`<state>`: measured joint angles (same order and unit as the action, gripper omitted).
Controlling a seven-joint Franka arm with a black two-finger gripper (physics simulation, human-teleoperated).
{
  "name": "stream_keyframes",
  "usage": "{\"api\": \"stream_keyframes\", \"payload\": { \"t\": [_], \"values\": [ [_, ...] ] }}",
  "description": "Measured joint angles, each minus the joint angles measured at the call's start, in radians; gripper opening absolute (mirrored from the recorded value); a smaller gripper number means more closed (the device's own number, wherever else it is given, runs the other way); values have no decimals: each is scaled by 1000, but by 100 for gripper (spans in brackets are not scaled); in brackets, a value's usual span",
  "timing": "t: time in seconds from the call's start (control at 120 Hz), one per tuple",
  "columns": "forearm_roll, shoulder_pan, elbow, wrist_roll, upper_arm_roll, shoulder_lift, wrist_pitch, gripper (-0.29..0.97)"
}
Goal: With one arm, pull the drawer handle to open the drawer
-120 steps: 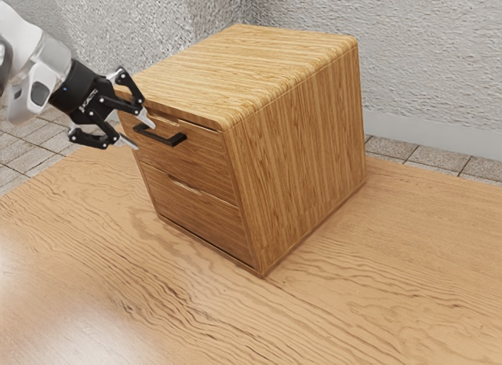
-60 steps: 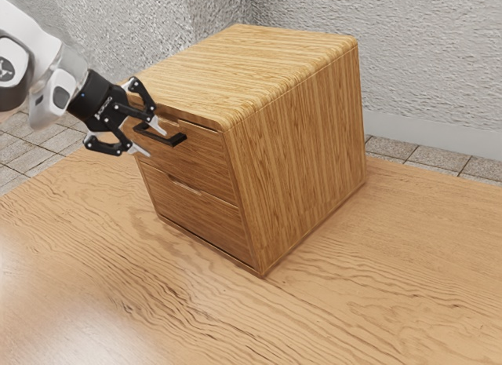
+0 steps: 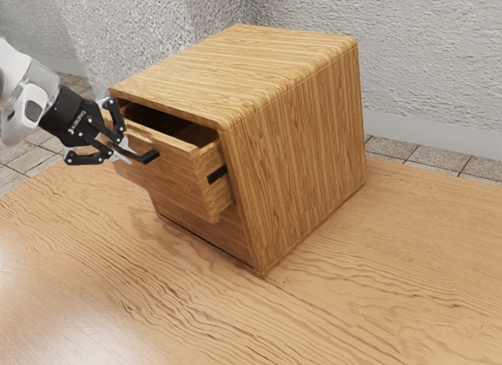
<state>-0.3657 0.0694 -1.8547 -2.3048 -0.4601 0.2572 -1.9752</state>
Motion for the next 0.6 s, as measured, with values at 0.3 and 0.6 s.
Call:
{"api": "stream_keyframes", "payload": {
  "t": [0.3, 0.6],
  "values": [
    [55, 47, -100, 5, -4, 96, -14, -13],
    [83, 164, -174, 7, -147, 220, -35, -10]
  ]
}}
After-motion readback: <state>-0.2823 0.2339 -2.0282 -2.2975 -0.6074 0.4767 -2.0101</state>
